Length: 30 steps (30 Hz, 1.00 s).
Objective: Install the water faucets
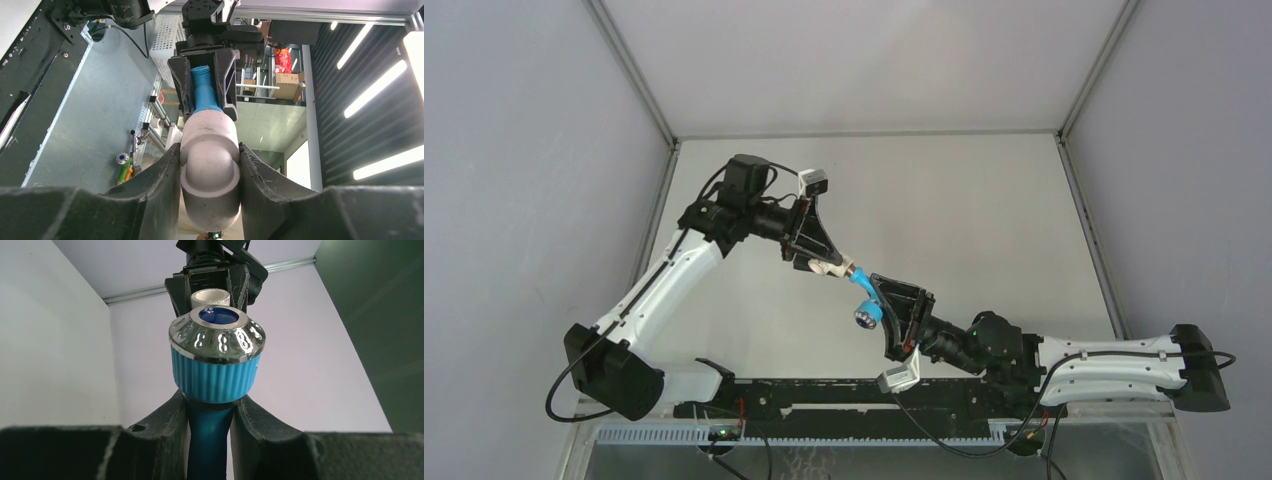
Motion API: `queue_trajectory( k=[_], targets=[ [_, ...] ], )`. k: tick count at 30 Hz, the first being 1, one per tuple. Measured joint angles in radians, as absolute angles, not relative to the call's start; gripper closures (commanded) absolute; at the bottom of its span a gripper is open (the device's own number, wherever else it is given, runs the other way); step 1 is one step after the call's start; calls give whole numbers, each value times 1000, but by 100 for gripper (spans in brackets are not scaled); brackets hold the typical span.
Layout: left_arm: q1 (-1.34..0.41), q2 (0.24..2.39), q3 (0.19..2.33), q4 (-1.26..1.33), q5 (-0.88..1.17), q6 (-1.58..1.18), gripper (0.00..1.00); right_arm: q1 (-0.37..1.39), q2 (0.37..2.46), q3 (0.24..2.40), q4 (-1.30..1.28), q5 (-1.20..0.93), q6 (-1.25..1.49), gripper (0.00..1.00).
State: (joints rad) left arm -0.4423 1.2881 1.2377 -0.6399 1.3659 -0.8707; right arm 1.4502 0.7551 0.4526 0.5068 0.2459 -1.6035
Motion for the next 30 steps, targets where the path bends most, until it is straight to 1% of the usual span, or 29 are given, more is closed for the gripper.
queue_trajectory(
  k=[14,22,30],
  targets=[
    [-458,1267,1238,-643,1361,-826,100,1441,733,452,522,202,-1376,100],
    [-469,1257,1238,-646,1358,-803,100,1414,727,452,562,143,-1156,100],
    [-479,1241,1238,-628,1318,-793,100,1351,720,452,600,56,-912,100]
  ],
)
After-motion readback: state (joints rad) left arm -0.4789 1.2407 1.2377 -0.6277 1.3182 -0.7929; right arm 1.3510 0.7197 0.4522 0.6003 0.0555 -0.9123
